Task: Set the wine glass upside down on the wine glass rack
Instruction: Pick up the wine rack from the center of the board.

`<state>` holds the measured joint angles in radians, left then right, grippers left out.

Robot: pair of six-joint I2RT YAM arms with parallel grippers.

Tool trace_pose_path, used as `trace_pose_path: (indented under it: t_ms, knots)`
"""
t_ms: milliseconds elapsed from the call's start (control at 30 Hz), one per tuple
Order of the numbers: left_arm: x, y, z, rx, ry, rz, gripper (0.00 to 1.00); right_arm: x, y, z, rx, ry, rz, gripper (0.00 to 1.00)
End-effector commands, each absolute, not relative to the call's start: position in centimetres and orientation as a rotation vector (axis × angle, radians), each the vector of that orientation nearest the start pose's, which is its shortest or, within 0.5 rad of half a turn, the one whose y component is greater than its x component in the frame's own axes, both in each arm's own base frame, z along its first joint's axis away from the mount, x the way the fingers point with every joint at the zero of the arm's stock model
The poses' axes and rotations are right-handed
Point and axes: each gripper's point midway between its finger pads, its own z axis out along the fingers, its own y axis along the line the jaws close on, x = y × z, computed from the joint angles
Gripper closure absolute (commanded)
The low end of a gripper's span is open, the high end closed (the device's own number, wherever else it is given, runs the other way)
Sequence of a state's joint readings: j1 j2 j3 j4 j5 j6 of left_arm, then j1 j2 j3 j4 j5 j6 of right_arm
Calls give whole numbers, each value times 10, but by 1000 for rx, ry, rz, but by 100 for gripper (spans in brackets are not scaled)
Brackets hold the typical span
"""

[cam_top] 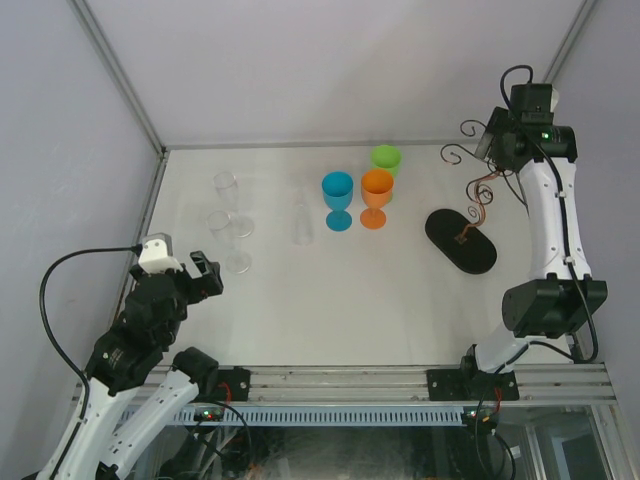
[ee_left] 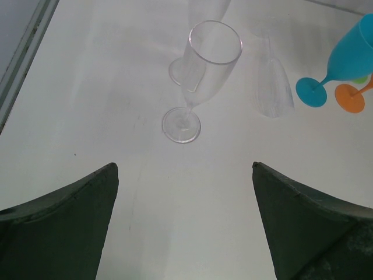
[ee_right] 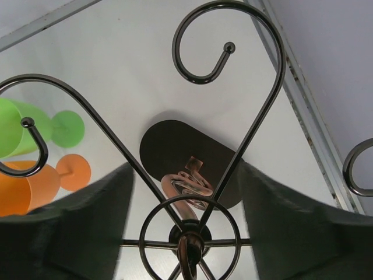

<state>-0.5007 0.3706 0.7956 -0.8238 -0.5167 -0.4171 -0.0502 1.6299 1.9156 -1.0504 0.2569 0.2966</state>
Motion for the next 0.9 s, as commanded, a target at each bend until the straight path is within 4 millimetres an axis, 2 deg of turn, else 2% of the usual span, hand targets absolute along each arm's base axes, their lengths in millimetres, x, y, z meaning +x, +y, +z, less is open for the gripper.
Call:
trace_pose_path:
  t_ms: [0,233,600,733,867]
  knots:
    - [191,-22,269,-276,1820,-159,0,396,-48,295,513,2288,-154,37]
    - [192,-23,268,-271,1827,-159,0,394,-31,289,457,2322,-63,52]
    - [193,-24,267,-268,1830,-158,0,396,13,295,336,2333,109,57]
    - [193,-24,267,-270,1829,-155,0,397,16,298,327,2325,124,61]
    - [194,-24,267,-268,1834,-154,0,399,4,303,359,2303,72,61]
